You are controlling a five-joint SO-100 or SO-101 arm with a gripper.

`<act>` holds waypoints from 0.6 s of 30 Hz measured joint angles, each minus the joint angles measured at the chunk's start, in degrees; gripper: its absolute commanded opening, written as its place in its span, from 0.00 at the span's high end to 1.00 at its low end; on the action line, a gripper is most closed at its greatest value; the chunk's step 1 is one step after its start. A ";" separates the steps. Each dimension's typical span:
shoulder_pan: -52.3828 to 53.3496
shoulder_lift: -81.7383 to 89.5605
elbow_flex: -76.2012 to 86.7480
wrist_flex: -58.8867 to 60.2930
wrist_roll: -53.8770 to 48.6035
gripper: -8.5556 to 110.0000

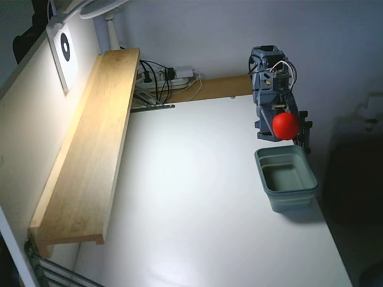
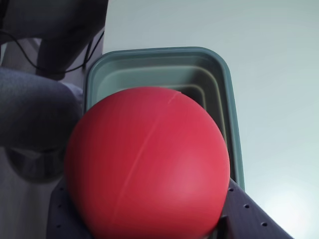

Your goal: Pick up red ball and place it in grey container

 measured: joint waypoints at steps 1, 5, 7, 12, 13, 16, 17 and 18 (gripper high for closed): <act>0.00 0.00 0.00 0.00 0.00 0.73; 0.00 -1.41 -0.09 -0.09 0.00 0.73; -0.09 -3.69 -0.62 -0.35 0.00 0.73; -0.18 -8.70 -3.60 -2.37 0.00 0.73; -0.26 -9.76 -4.04 -2.64 0.00 0.73; -0.44 -12.13 -5.63 -4.22 0.00 0.73; -0.44 -12.66 -5.71 -4.48 0.00 0.73; -0.44 -13.62 -6.42 -4.66 0.00 0.73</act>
